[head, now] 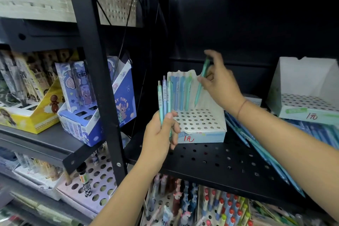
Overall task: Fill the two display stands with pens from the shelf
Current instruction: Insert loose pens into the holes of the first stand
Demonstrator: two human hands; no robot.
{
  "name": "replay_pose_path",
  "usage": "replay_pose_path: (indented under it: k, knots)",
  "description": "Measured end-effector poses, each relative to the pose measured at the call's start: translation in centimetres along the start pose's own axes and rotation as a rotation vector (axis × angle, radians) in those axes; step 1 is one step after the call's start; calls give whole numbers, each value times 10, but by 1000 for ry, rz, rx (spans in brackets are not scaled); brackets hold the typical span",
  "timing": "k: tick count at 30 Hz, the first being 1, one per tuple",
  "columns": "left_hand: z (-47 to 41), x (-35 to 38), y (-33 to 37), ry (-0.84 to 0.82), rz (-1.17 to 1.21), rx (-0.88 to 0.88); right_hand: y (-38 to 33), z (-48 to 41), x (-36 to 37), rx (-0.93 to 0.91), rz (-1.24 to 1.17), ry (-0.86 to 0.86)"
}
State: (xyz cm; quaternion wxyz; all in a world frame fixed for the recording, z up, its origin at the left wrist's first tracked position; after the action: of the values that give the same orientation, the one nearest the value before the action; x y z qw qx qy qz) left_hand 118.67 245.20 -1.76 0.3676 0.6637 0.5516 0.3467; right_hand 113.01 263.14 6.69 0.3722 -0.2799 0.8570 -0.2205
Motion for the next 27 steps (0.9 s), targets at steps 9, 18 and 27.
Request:
replay_pose_path:
  k: [9, 18, 27]
  knots:
    - [-1, -1, -6, -14, 18, 28, 17, -7, 21, -11, 43, -26]
    - [-2, -2, -9, -32, 31, 39, 18, -7, 23, -22, 85, -37]
    - [-2, -2, -11, -49, 39, 48, 22, -3, 24, -41, 104, -52]
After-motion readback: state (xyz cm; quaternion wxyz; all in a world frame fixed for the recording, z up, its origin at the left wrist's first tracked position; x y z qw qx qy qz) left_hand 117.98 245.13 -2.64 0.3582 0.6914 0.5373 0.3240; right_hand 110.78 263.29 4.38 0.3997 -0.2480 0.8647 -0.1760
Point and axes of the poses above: each hand's wrist, its own z-axis away from the middle knuckle, its own x-axis out of the palm, y = z × x, the point moved 1 cm from there along -z, towards the middle knuckle, and after that the axes turned 9 degrees about x, right-handed, at the moved point
